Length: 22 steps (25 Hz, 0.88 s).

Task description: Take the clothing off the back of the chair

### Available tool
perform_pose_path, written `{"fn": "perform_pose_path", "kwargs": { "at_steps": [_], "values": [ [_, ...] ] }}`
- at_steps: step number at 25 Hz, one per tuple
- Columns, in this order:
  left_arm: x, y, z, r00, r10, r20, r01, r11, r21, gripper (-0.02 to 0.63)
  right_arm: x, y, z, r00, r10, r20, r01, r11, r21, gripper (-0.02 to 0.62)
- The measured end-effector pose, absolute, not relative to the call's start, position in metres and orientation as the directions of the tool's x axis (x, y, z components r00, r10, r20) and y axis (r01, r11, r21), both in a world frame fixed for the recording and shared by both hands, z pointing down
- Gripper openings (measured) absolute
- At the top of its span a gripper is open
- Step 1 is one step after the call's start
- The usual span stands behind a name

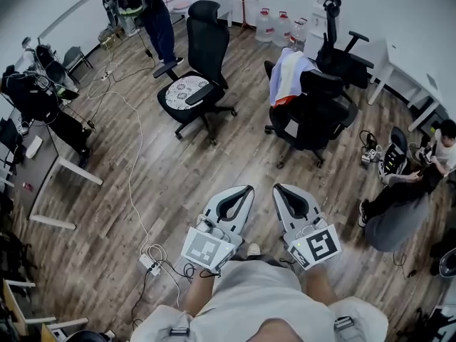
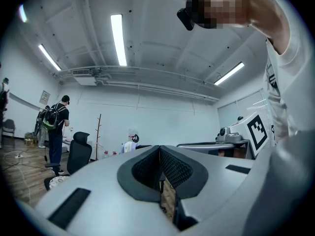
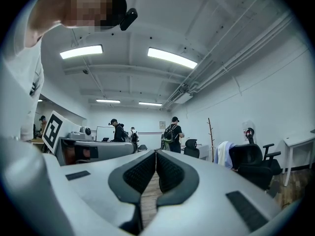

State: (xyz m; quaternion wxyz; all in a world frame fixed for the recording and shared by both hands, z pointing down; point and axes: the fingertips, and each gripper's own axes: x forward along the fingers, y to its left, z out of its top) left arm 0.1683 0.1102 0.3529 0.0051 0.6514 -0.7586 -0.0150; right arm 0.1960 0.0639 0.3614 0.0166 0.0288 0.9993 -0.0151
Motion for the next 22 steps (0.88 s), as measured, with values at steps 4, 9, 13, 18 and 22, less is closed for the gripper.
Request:
{"fn": "perform_pose_path", "kwargs": {
  "at_steps": [4, 9, 13, 18, 22],
  "values": [
    [0.161, 0.103, 0.353, -0.149, -0.989, -0.014, -0.989, 0.149, 0.025, 0.018, 0.189, 0.058, 0.363, -0.998, 0.058, -0.037, 0.059, 0.998, -0.032, 0.021],
    [0.150, 0.094, 0.355, -0.136, -0.991, -0.014, -0.990, 0.136, 0.035, 0.018, 0.178, 0.049, 0.366, -0.999, 0.040, -0.028, 0.041, 0.999, -0.035, 0.021],
    [0.133, 0.084, 0.359, -0.113, -0.994, -0.012, -0.993, 0.112, 0.038, 0.018, 0.162, 0.040, 0.369, -1.000, 0.011, -0.020, 0.012, 0.999, -0.035, 0.021],
    [0.103, 0.070, 0.363, -0.084, -0.996, -0.003, -0.995, 0.084, 0.054, 0.018, 0.136, 0.028, 0.373, -1.000, -0.025, -0.007, -0.025, 0.999, -0.041, 0.021],
    [0.078, 0.060, 0.363, -0.053, -0.999, -0.002, -0.998, 0.053, 0.043, 0.018, 0.110, 0.019, 0.371, -0.999, -0.044, -0.009, -0.044, 0.998, -0.035, 0.021]
  ]
}}
